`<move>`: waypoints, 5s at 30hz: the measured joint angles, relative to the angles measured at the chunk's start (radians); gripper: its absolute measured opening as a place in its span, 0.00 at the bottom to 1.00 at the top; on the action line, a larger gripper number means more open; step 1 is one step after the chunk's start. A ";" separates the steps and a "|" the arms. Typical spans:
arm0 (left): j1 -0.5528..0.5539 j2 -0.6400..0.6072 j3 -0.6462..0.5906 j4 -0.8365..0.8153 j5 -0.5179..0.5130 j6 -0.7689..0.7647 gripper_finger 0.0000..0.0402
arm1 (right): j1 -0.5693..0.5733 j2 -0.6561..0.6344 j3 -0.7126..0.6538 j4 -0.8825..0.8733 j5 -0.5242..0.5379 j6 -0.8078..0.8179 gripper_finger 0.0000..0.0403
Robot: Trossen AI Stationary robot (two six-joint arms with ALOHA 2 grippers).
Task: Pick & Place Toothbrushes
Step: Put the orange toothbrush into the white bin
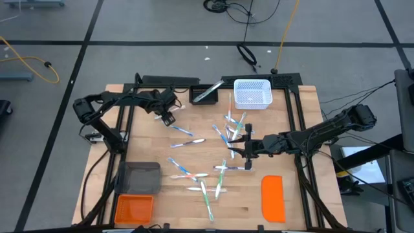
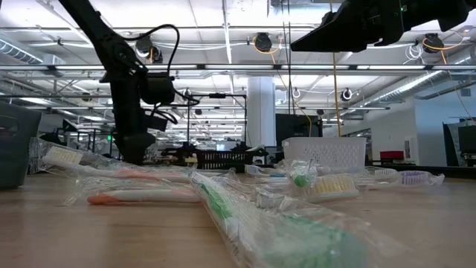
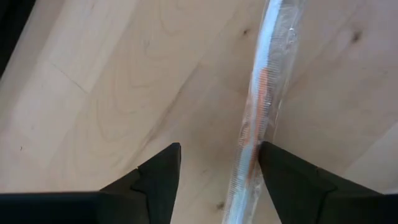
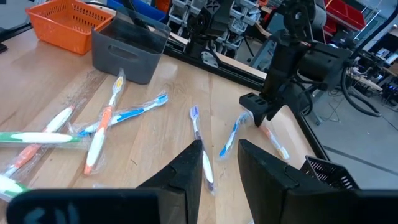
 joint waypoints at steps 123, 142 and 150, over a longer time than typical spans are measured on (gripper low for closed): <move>-0.728 0.013 0.030 1.272 0.142 0.060 0.02 | -0.132 0.125 0.000 0.426 -0.185 0.182 0.16; -0.729 0.013 0.030 1.241 0.040 0.054 0.09 | -0.132 0.117 0.000 0.368 -0.137 0.134 0.01; -0.729 0.012 0.030 1.213 -0.017 0.060 0.23 | -0.132 0.035 0.000 0.227 -0.044 0.106 0.01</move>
